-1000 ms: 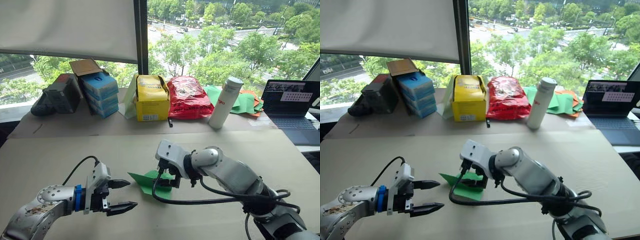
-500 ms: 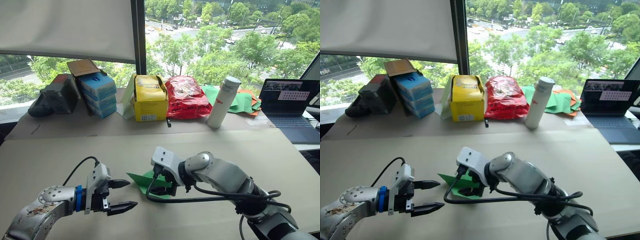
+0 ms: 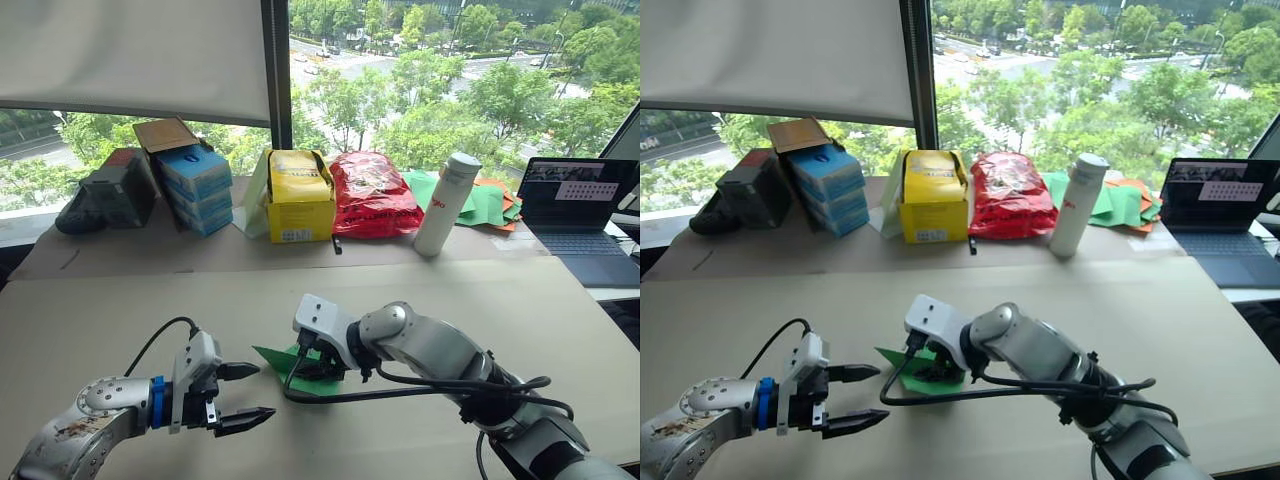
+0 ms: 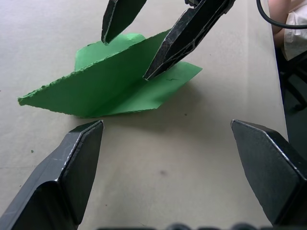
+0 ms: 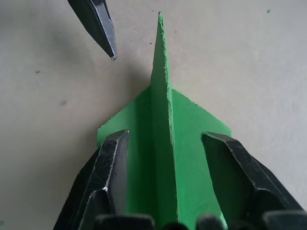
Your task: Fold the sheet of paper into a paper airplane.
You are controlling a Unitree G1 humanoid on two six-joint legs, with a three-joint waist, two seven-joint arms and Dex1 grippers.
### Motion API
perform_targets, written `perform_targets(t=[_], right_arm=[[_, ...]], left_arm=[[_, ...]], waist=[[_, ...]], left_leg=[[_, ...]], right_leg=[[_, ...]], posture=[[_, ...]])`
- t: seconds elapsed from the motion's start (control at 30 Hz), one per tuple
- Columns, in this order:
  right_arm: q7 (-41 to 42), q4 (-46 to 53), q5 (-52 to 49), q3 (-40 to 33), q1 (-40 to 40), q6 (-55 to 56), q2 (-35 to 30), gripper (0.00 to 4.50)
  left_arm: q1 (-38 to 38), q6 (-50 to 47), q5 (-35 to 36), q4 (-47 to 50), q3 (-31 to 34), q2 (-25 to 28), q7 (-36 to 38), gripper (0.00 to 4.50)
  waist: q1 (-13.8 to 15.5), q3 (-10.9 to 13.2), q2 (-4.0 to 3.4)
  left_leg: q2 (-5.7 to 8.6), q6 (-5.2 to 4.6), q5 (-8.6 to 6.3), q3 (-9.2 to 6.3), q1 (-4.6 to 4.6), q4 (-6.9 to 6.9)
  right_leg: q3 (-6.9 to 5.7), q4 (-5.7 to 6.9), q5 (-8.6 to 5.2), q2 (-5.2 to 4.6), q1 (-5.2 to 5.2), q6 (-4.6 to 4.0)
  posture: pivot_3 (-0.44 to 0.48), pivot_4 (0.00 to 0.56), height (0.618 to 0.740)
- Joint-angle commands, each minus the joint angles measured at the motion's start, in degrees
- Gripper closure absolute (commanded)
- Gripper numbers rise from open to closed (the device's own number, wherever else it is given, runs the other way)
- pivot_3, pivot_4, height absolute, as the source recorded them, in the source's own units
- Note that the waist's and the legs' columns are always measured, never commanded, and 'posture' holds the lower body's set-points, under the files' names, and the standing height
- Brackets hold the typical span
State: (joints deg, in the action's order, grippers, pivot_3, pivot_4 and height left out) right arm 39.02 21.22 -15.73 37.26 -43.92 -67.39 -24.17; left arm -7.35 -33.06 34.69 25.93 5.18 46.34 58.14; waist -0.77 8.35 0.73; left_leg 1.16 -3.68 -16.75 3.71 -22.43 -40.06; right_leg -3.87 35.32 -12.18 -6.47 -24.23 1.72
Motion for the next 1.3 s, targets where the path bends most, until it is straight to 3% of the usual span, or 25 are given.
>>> perform_targets(t=[0.03,0.17,0.43,0.77,0.97,1.3], right_arm=[[0.67,0.73,0.47,-0.12,-1.28,2.04,-0.01,3.26],[1.34,0.90,0.83,0.24,-1.14,2.34,-0.58,4.48],[0.79,1.73,0.42,-2.46,0.32,2.05,-0.58,4.48],[-7.86,-2.76,2.47,-30.47,6.15,-3.81,-11.16,4.48],[-16.18,-8.75,6.85,-40.62,9.29,-4.61,-13.80,4.48],[-18.98,-9.25,5.87,-43.76,13.35,-5.94,-12.75,4.48]], left_arm=[[-0.21,0.98,0.31,1.35,0.50,-0.15,0.16,0.00],[-0.05,0.86,0.52,1.41,0.56,-0.27,0.07,0.00],[2.51,-0.32,1.59,1.75,0.13,-1.01,-0.63,0.00],[14.77,-2.73,2.69,5.10,-2.38,-4.75,-6.39,0.00],[19.68,-4.73,3.17,6.05,-5.53,-6.45,-7.74,0.00],[23.17,-4.72,2.20,6.72,-8.21,-7.03,-8.34,0.00]], waist=[[0.02,0.00,0.00],[0.04,0.00,0.00],[0.06,0.00,0.00],[1.39,0.00,0.01],[0.80,0.00,0.01],[0.74,0.00,0.00]], left_leg=[[0.00,0.00,0.00,0.00,0.00,0.00],[0.00,0.00,0.00,0.00,0.00,0.00],[0.00,0.00,0.00,-0.01,0.00,-0.01],[0.10,-0.04,0.00,0.00,-0.05,-0.06],[-0.02,0.00,0.03,0.13,-0.04,0.05],[0.00,-0.11,0.08,0.18,-0.05,0.00]], right_leg=[[0.00,0.00,0.00,0.00,0.00,0.00],[0.00,0.00,0.00,0.00,0.00,0.00],[0.00,0.00,0.00,-0.01,0.00,0.00],[0.01,-0.06,0.03,-0.09,0.06,0.05],[0.12,-0.04,0.02,0.04,0.02,0.01],[0.21,-0.04,0.03,0.04,0.03,0.03]], posture=[[0.000,0.150,0.740],[0.000,0.150,0.740],[0.000,0.150,0.740],[0.000,0.150,0.740],[0.000,0.150,0.740],[0.000,0.150,0.740]])
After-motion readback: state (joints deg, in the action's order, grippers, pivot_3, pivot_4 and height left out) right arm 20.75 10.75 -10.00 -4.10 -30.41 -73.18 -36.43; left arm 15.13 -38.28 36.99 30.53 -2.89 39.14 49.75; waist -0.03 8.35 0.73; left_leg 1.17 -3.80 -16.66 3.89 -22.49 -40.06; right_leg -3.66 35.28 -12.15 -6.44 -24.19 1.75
